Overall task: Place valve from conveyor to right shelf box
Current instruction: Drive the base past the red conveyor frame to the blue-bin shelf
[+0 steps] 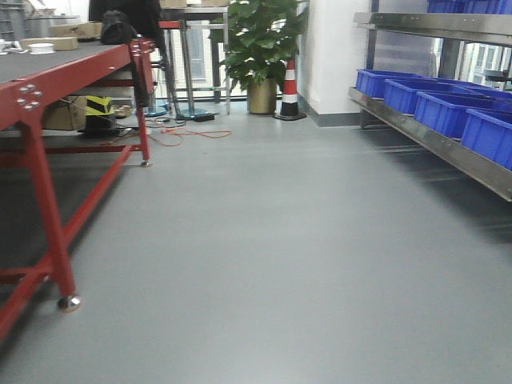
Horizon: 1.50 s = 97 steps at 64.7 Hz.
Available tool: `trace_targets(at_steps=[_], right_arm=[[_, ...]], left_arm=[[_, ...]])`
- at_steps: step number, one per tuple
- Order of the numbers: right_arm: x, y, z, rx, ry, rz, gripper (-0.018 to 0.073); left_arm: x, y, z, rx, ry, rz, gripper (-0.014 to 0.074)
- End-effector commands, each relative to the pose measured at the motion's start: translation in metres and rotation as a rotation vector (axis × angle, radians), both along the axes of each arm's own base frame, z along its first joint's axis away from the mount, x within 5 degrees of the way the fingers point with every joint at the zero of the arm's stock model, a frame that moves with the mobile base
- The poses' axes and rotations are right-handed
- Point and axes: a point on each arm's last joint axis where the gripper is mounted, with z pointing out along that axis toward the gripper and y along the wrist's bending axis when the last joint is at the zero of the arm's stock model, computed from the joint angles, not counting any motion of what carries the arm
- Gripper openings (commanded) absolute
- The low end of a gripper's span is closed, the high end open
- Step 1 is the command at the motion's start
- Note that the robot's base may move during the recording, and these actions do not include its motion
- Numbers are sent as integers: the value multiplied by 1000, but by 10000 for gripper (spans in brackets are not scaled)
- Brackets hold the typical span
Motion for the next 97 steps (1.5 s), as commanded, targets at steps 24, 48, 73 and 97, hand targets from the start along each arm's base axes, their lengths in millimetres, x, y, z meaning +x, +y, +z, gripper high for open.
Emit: trace_targets(at_steps=[24,48,73,97], right_arm=[[-1,-1,11,3,-96,-8,-154],[-1,-1,11,3,-96,-8,-154],[-1,-1,11,3,-96,-8,-154],[-1,-1,11,3,-96,-8,-154]], left_arm=[[-2,0,8,-15,-73,-2,-111],[-2,0,8,-16,-75,-2,-111],[-2,0,8,-16,-75,-2,-111],[-2,0,8,-16,-79,-2,-111]])
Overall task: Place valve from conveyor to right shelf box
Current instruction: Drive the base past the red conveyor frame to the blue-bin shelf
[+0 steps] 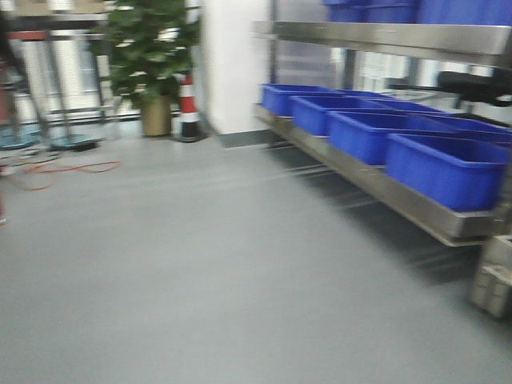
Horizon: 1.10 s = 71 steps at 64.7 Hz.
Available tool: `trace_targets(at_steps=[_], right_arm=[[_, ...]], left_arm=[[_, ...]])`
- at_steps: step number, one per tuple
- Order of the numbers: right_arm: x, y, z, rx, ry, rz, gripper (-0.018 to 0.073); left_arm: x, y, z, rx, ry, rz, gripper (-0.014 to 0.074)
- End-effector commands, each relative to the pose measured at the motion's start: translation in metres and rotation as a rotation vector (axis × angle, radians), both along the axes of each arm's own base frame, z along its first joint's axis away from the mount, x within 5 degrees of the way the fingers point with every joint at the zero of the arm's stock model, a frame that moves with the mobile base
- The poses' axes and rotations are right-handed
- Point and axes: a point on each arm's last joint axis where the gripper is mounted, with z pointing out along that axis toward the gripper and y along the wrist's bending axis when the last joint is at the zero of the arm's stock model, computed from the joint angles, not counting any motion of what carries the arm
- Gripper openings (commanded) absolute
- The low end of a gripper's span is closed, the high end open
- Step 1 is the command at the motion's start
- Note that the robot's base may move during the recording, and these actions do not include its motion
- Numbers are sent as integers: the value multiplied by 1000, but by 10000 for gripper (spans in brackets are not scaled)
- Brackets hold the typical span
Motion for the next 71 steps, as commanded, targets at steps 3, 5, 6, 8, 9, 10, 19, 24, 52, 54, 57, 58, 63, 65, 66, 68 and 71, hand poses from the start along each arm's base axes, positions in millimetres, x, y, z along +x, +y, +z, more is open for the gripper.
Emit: trace_targets(at_steps=[3,5,6,8,9,10,19,24,52,54,57,58,63,65,66,68,71], right_arm=[[-1,-1,11,7,-94,-8,-154],[-1,-1,11,7,-94,-8,-154],[-1,-1,11,7,-94,-8,-154],[-1,-1,11,7,-94,-8,-154],[-1,-1,11,7,-94,-8,-154],[-1,-1,11,7,-94,-8,-154],[-1,-1,11,7,-94,-8,-154],[-1,-1,11,7,-94,-8,-154],[-1,-1,11,7,-94,-8,-154],[-1,-1,11,7,-94,-8,-154],[-1,-1,11,7,-94,-8,-154],[-1,-1,11,7,-94,-8,-154],[-1,-1,11,7,-94,-8,-154],[-1,-1,11,7,-94,-8,-154],[-1,-1,11,7,-94,-8,-154],[-1,-1,11,7,-94,-8,-154],[-1,-1,11,7,-94,-8,-154]], left_arm=[[-3,0,9,-17,-77,-3,-111],[-3,0,9,-17,-77,-3,-111],[-3,0,9,-17,-77,-3,-111],[-3,0,9,-17,-77,-3,-111],[-3,0,9,-17,-77,-3,-111],[-3,0,9,-17,-77,-3,-111],[-3,0,9,-17,-77,-3,-111],[-3,0,9,-17,-77,-3,-111],[-3,0,9,-17,-77,-3,-111],[-3,0,9,-17,-77,-3,-111],[-3,0,9,-17,-77,-3,-111],[-3,0,9,-17,-77,-3,-111],[-3,0,9,-17,-77,-3,-111],[-3,0,9,-17,-77,-3,-111],[-3,0,9,-17,-77,-3,-111],[-3,0,9,-17,-77,-3,-111],[-3,0,9,-17,-77,-3,-111]])
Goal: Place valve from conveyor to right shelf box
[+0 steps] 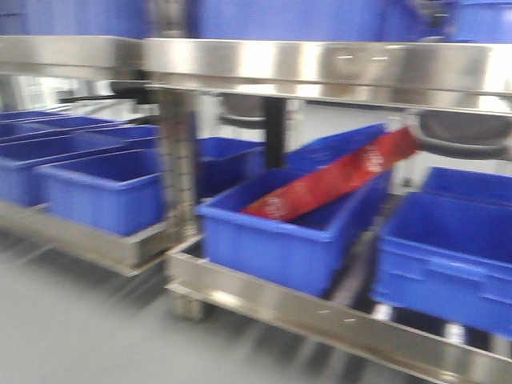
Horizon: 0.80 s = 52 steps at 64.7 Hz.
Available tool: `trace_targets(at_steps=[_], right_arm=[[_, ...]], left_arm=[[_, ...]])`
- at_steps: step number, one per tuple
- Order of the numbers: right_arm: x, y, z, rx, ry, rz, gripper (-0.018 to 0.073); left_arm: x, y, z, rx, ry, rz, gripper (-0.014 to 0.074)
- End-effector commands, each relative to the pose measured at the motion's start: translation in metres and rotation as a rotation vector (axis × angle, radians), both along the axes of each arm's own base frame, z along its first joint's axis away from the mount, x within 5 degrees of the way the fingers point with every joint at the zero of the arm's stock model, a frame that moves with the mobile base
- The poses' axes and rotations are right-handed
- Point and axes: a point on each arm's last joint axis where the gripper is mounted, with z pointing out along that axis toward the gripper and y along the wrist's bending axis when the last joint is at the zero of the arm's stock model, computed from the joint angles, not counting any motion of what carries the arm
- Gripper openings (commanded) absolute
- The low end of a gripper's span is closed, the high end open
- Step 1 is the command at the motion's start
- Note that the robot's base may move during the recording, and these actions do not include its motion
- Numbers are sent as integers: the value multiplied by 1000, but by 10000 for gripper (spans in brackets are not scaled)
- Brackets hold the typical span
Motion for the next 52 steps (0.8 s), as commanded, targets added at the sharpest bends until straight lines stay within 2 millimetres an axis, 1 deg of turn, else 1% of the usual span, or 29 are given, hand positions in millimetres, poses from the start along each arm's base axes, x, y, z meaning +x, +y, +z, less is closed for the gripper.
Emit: trace_targets(at_steps=[1,52], right_arm=[[-1,-1,11,7,-94,-8,-154],[-1,-1,11,7,-94,-8,-154]], left_arm=[[-3,0,9,-17,-77,-3,-111],[-3,0,9,-17,-77,-3,-111]])
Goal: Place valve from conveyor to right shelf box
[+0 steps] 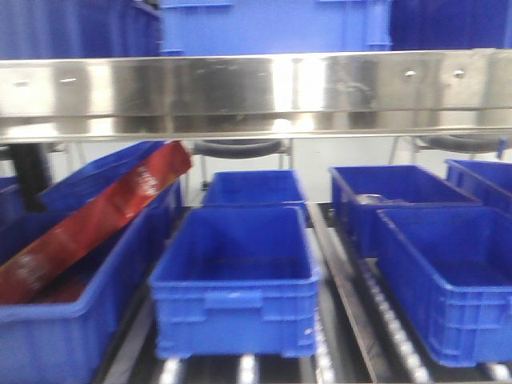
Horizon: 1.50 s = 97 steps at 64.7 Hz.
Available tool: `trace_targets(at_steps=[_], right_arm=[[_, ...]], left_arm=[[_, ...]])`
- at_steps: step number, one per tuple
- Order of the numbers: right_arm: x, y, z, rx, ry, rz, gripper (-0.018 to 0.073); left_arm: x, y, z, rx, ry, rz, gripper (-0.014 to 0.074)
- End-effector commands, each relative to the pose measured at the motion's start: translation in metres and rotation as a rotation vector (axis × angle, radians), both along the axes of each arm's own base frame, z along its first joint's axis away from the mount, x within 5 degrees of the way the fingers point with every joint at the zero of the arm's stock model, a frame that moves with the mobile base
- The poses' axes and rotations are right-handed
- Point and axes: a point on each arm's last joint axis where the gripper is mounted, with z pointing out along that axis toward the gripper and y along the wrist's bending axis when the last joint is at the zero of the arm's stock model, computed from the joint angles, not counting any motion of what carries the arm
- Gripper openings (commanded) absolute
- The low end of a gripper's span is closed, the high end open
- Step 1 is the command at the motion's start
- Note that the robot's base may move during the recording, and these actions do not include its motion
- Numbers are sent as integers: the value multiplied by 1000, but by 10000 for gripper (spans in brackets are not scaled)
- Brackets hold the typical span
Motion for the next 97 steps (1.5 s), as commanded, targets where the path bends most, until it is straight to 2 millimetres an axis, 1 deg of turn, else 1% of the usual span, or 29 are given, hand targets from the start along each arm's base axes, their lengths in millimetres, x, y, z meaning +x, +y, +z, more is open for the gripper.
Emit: trace_targets(at_steps=[1,97], right_arm=[[-1,-1,11,7,-94,-8,-154],[-1,-1,11,7,-94,-8,-154]], left_arm=[[-3,0,9,-17,-77,-3,-111],[-3,0,9,-17,-79,-3,-111]])
